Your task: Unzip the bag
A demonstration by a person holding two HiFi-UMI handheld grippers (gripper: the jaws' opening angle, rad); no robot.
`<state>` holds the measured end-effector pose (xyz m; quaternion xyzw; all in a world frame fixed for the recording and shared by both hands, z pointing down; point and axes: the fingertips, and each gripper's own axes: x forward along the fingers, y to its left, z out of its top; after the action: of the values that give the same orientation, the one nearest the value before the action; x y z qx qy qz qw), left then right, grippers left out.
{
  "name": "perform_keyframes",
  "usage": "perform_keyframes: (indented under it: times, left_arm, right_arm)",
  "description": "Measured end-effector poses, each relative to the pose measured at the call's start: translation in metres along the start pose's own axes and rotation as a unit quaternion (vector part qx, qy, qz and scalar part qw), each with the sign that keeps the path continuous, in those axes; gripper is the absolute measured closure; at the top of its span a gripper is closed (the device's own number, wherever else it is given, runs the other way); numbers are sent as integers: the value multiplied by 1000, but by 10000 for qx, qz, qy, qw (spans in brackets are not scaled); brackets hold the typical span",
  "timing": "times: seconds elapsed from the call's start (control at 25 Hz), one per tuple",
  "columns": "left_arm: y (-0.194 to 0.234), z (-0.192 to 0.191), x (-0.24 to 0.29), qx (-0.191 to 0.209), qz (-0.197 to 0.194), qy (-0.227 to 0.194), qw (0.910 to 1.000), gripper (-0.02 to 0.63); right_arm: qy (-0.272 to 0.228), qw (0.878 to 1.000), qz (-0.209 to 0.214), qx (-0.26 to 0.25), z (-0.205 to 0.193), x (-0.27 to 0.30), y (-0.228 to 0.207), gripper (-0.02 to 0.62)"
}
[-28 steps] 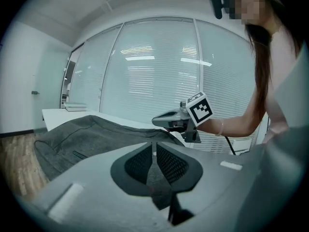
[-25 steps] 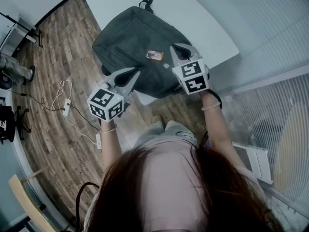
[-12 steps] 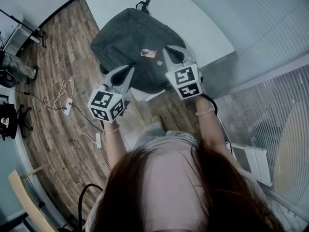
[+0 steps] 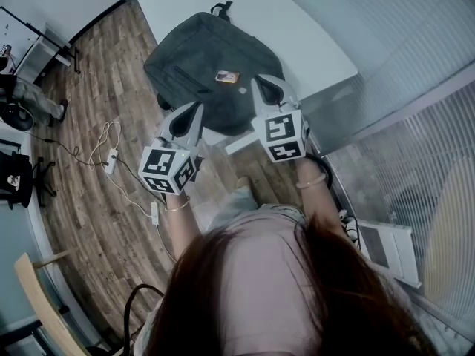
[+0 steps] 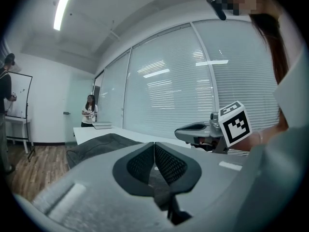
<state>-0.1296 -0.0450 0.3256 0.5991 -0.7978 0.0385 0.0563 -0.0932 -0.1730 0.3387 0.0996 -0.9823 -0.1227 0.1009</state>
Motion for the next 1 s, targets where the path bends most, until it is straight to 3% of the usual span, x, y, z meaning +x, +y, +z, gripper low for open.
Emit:
perform_keyframes:
  times: [0.44, 1.0]
  left_arm:
    - [-22, 9, -18, 100, 210, -85, 9997, 595]
    - [-45, 15, -25, 136, 294, -135, 9994, 595]
  right_arm:
    - [-351, 9991, -22, 230, 19, -37, 3, 592]
    - [-349, 9988, -69, 322, 19, -62, 1, 592]
